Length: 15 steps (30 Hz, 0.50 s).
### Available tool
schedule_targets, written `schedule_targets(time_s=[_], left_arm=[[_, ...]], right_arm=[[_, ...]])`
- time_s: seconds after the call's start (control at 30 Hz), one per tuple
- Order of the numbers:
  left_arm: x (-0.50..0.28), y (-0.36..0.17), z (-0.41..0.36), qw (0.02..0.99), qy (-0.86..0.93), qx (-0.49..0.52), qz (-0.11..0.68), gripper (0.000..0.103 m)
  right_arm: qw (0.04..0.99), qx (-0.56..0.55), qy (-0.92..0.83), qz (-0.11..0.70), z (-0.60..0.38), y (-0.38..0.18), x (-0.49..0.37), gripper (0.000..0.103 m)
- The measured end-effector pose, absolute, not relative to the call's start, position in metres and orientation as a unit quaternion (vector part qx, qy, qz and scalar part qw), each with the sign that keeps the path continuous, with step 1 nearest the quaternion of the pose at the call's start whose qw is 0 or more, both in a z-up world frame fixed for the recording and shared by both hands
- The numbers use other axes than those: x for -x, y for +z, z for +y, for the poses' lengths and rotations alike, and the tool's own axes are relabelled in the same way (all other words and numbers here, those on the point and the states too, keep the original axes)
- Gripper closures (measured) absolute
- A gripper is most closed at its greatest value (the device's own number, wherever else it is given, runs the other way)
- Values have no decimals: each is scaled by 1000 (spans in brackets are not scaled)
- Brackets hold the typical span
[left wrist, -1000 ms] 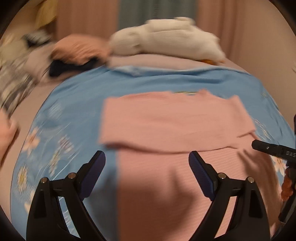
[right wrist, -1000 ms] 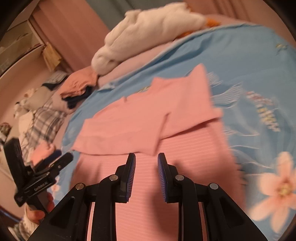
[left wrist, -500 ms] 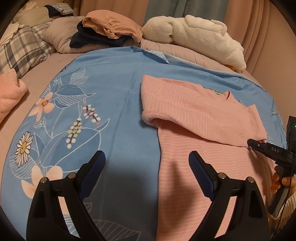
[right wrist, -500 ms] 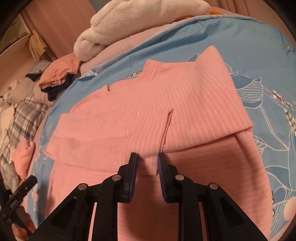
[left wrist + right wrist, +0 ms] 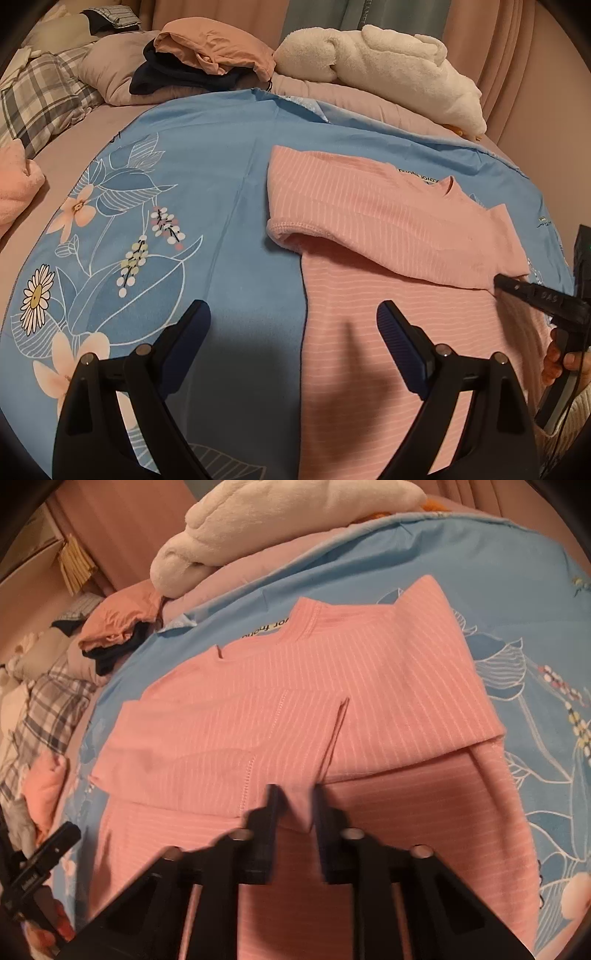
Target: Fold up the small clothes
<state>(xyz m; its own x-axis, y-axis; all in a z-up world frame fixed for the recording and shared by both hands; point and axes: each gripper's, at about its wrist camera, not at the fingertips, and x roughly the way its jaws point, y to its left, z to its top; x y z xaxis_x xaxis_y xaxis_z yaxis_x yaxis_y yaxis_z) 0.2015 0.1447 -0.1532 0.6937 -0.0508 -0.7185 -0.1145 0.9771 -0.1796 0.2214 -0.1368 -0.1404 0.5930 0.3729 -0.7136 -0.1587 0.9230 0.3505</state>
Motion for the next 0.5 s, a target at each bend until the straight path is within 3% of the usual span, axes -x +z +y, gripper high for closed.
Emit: schedule_targets(time_s=[0.3, 0.5], left_arm=[[-211, -151, 138, 915, 6, 98, 391, 11], [-227, -148, 123, 912, -12, 85, 401, 11]], right_arm=[[935, -30, 65, 347, -175, -79, -231, 98], [906, -9, 50, 420, -198, -114, -253, 98]])
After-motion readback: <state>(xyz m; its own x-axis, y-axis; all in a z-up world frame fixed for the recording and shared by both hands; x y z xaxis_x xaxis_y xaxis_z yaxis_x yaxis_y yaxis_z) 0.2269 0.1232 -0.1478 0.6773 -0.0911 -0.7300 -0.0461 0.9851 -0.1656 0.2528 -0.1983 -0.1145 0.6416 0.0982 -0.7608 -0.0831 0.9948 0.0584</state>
